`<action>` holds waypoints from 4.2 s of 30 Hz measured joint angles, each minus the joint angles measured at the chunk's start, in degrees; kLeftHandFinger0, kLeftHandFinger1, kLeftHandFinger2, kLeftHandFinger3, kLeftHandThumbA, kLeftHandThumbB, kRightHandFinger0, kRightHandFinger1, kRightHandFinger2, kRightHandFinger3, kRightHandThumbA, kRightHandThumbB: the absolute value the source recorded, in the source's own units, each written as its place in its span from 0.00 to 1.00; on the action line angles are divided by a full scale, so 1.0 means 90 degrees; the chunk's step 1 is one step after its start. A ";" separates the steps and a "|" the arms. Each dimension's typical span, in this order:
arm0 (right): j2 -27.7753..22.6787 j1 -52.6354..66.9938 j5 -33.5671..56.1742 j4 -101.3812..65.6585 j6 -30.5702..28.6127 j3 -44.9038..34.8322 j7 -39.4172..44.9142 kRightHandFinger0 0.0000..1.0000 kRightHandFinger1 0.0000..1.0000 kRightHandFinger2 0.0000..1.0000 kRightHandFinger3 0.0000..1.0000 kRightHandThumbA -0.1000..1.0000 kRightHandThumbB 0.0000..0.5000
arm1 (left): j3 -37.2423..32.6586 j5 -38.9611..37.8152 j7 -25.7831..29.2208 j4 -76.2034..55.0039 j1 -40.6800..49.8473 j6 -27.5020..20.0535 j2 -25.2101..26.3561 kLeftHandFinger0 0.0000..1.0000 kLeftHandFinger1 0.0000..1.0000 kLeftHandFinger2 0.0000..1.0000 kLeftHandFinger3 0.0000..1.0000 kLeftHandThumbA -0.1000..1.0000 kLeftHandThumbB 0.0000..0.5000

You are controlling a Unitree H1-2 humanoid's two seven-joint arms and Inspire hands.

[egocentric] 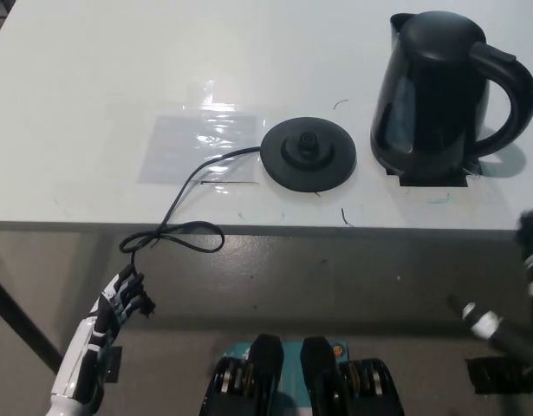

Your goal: A kettle and its base are kept separately on the desk infront of the robot and the robot uses its right hand to lift the kettle by its handle and places it on its base to align it correctly.

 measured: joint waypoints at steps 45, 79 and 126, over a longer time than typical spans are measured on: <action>-0.1203 -0.4286 0.1111 0.4773 0.1358 -0.0381 0.0313 1.00 1.00 1.00 1.00 1.00 0.51 | 0.0010 -0.0032 -0.0059 -0.0015 -0.0049 -0.0050 0.0002 1.00 1.00 1.00 1.00 1.00 0.26; -0.1131 -0.4630 0.0687 0.5277 0.1437 -0.0401 -0.0072 0.00 0.20 0.46 0.34 0.01 0.39 | 0.0016 -0.0064 -0.0061 0.0002 -0.0182 -0.0111 0.0008 1.00 1.00 1.00 1.00 1.00 0.20; -0.0400 -0.5081 0.0708 0.3341 0.1975 -0.0722 -0.0414 0.00 0.24 0.51 0.44 0.00 0.30 | 0.0025 -0.0176 -0.0067 0.0108 -0.0329 -0.0135 0.0121 1.00 1.00 1.00 1.00 1.00 0.17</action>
